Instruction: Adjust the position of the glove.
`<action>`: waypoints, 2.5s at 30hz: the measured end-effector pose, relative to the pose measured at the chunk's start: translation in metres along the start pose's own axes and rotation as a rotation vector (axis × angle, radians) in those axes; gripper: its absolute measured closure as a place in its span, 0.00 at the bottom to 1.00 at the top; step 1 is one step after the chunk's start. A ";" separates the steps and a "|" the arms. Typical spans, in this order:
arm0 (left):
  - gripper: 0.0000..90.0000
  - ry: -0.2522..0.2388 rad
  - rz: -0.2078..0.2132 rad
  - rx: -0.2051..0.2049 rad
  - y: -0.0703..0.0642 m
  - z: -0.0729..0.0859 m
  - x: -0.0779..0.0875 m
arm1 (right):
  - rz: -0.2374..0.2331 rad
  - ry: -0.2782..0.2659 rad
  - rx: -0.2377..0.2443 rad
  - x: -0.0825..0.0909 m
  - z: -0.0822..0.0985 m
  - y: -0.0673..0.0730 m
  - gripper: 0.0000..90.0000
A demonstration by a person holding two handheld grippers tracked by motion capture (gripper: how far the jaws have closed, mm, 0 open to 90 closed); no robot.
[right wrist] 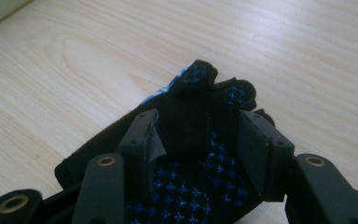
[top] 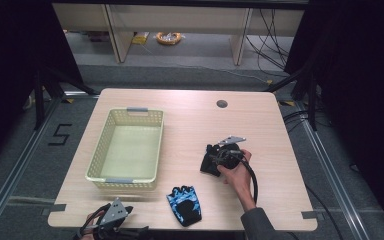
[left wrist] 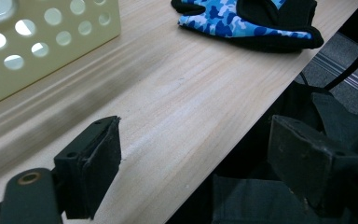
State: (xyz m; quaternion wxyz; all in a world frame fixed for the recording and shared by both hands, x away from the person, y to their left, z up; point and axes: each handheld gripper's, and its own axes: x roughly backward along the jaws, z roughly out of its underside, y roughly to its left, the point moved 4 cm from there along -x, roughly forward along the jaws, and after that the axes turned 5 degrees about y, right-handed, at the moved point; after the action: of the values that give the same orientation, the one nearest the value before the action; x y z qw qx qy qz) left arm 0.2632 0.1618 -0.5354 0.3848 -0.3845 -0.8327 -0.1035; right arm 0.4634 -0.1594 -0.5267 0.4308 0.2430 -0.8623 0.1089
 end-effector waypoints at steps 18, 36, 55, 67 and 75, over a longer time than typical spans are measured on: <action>0.19 0.004 -0.003 -0.026 0.001 0.000 0.000 | -0.038 -0.004 -0.001 -0.008 0.002 -0.005 0.86; 0.19 0.008 -0.003 -0.006 0.001 0.000 0.002 | -0.164 -0.110 -0.036 0.034 -0.006 0.004 0.92; 0.19 -0.008 -0.002 -0.020 0.002 -0.001 0.004 | -0.256 -0.124 0.018 0.097 0.059 0.036 0.92; 0.19 -0.016 -0.001 -0.010 0.001 -0.001 0.002 | -0.239 -0.042 0.047 0.086 0.082 0.048 0.91; 0.19 -0.008 -0.002 -0.022 0.001 -0.001 0.003 | -0.204 -0.032 0.049 0.069 0.090 0.044 0.89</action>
State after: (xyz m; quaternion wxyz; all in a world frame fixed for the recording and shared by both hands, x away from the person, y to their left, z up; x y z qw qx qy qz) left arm 0.2635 0.1641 -0.5329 0.3770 -0.3883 -0.8335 -0.1114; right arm 0.3434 -0.1799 -0.5252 0.4198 0.3417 -0.8368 0.0818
